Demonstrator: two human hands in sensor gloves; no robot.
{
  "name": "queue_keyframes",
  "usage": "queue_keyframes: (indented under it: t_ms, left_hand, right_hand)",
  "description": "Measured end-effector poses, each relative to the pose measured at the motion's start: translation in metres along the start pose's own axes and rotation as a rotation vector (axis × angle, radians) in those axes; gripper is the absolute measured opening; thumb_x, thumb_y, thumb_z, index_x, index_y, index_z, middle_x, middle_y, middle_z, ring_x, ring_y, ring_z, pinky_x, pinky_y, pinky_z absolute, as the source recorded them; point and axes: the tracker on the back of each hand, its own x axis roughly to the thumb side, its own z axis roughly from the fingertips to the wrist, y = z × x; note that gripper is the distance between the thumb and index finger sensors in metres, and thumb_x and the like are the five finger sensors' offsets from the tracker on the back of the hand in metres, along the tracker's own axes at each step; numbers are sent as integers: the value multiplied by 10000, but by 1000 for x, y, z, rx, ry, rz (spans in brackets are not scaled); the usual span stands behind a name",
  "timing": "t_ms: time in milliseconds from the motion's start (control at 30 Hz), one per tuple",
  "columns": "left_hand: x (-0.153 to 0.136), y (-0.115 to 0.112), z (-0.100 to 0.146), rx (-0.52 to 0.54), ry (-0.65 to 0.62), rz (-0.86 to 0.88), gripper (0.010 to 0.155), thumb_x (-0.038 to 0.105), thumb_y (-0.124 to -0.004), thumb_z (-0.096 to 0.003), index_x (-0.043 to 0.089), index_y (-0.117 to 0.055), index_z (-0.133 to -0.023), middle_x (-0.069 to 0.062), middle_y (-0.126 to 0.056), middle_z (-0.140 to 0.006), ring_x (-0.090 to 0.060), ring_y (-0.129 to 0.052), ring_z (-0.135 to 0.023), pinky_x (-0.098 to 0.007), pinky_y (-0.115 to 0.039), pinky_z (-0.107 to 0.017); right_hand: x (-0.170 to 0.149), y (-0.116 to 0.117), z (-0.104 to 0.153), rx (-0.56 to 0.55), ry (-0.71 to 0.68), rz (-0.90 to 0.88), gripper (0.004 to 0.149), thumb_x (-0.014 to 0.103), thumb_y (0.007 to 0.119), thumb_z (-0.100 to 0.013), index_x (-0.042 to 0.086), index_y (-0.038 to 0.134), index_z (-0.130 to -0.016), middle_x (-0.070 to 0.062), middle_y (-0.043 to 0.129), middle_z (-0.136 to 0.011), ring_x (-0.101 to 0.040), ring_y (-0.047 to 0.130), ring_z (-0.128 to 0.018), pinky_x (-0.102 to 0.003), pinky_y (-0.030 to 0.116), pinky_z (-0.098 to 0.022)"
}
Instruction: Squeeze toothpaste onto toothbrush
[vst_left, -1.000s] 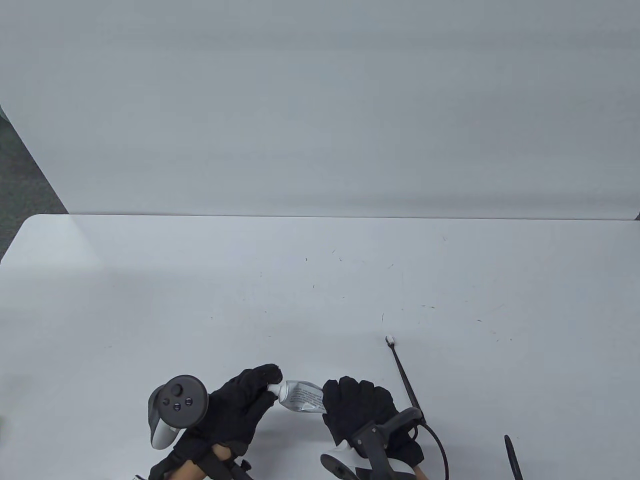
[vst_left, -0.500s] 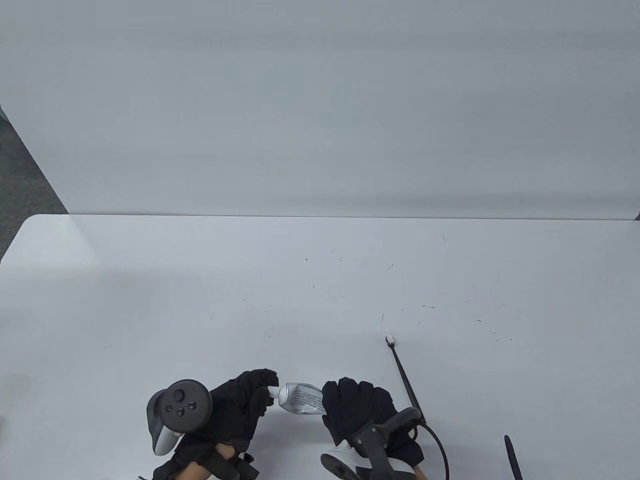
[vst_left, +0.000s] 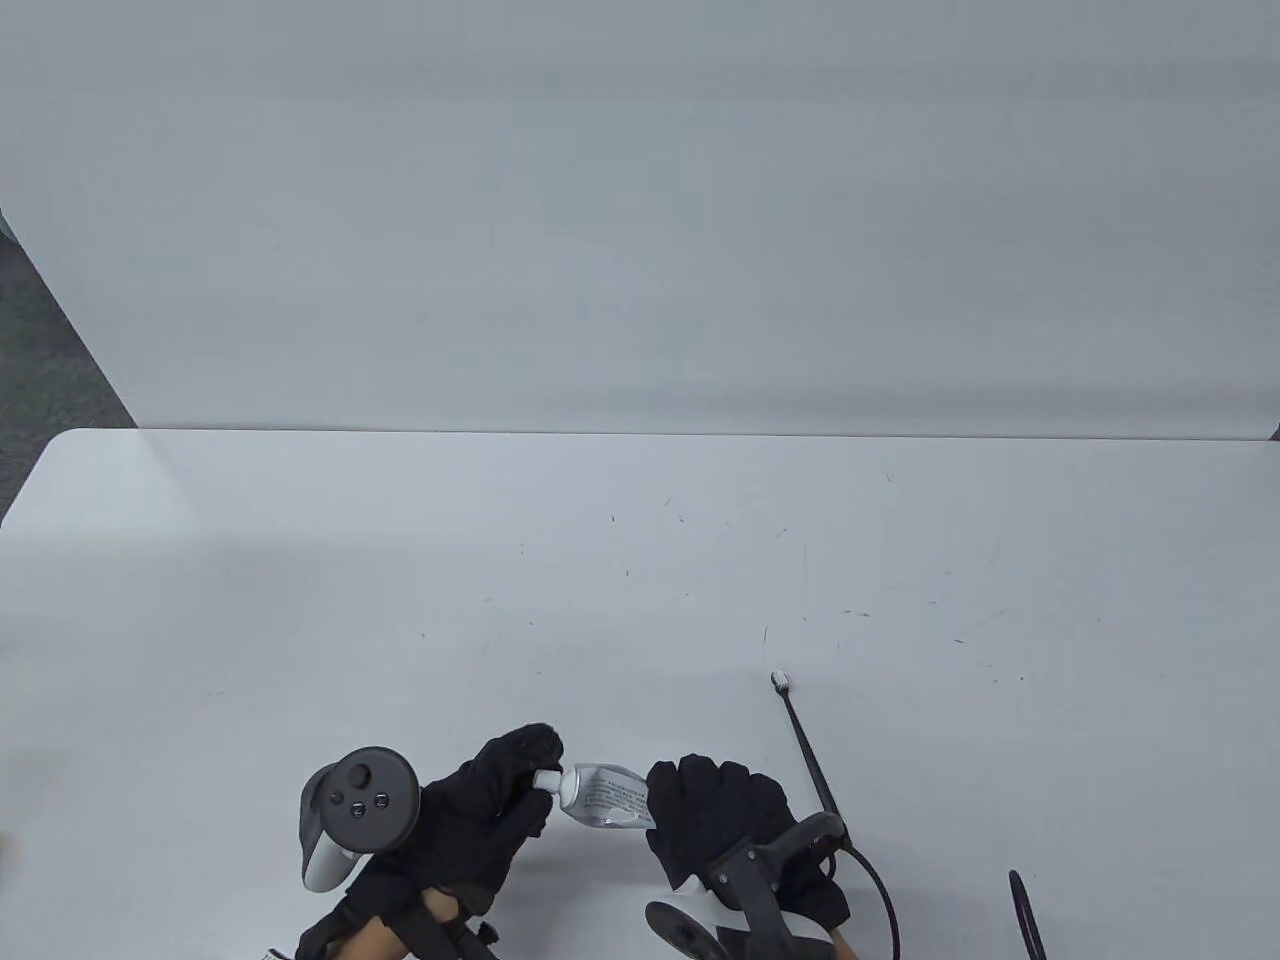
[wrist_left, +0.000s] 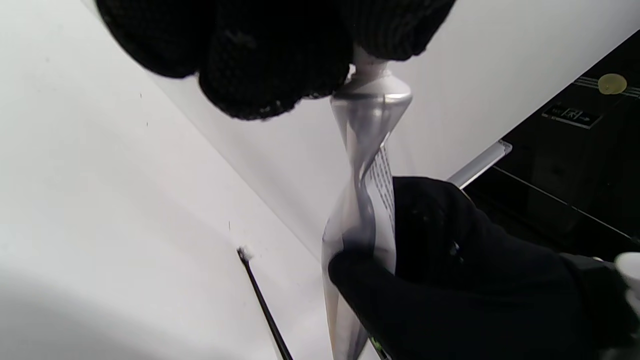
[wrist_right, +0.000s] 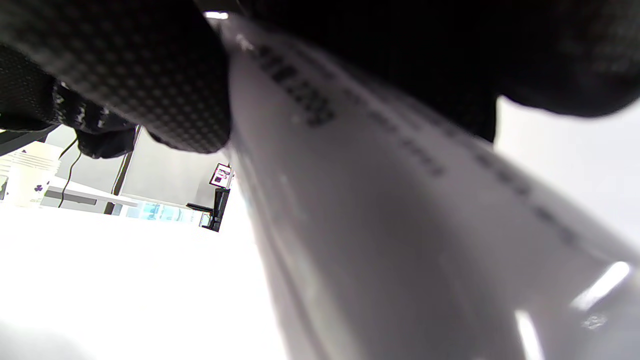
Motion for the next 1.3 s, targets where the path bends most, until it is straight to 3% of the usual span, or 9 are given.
queue_keyframes:
  t_ms: [133, 233, 333, 400, 567, 833, 1067, 1133, 1300]
  left_hand:
    - [-5, 7, 3, 72, 67, -35, 505, 470, -661, -453, 225, -695, -894, -81, -895, -713, -251, -980, -409, -550, -815, -427]
    - [-5, 35, 6, 194, 100, -70, 512, 462, -754, -436, 199, -756, -875, -107, -927, -706, -292, -995, -403, -571, -814, -418]
    - [-7, 72, 17, 347, 173, -327, 515, 402, -835, -417, 212, -801, -894, -117, -904, -776, -307, -978, -502, -584, -788, -485]
    - [-20, 88, 23, 356, 244, -567, 517, 358, -871, -413, 227, -816, -910, -109, -868, -825, -302, -956, -571, -588, -766, -529]
    - [-66, 94, 17, 220, 448, -862, 529, 241, -908, -408, 204, -808, -926, -149, -844, -885, -325, -959, -629, -599, -764, -550]
    - [-113, 63, -3, -48, 582, -1051, 515, 225, -932, -402, 224, -837, -908, -120, -859, -896, -325, -955, -676, -592, -757, -563]
    - [-120, 58, -4, -97, 625, -1065, 521, 237, -922, -408, 232, -820, -919, -111, -846, -913, -321, -943, -709, -579, -759, -562]
    - [-118, 58, -3, -126, 644, -1055, 631, 242, -918, -411, 236, -703, -1004, -122, -763, -990, -341, -890, -791, -577, -735, -585]
    - [-79, 78, 4, 49, 579, -1070, 751, 298, -901, -412, 232, -545, -1070, -159, -518, -1117, -393, -704, -931, -591, -652, -648]
  right_hand:
    - [0, -1, 0, -6, -2, 2, 472, 390, 878, -386, 125, 764, -761, -106, 905, -650, -348, 1034, -364, -429, 906, -165]
    - [-3, -3, 0, -18, 15, -6, 471, 391, 877, -387, 127, 764, -760, -107, 905, -651, -348, 1034, -366, -431, 906, -166]
    - [-10, -7, 0, -39, 51, -25, 472, 389, 878, -386, 126, 762, -761, -107, 905, -651, -350, 1033, -367, -432, 906, -167]
    - [-13, -11, 0, -56, 70, -37, 472, 389, 877, -387, 125, 762, -761, -107, 904, -652, -351, 1033, -368, -432, 906, -167]
    - [-16, -12, 0, -61, 85, -52, 472, 387, 878, -387, 124, 762, -762, -109, 904, -653, -352, 1033, -369, -433, 906, -170]
    - [-19, -12, 1, -43, 91, -53, 471, 386, 878, -389, 126, 762, -763, -110, 905, -655, -353, 1033, -373, -434, 906, -172]
    - [-20, -11, 1, -39, 91, -56, 472, 386, 879, -387, 125, 763, -763, -109, 905, -655, -353, 1033, -372, -433, 907, -171]
    - [-20, -11, 1, -37, 90, -58, 471, 385, 879, -388, 125, 764, -763, -109, 905, -655, -353, 1033, -372, -433, 907, -170]
    - [-21, -12, 2, -38, 104, -85, 471, 386, 879, -388, 125, 764, -763, -108, 906, -654, -352, 1034, -371, -432, 907, -170]
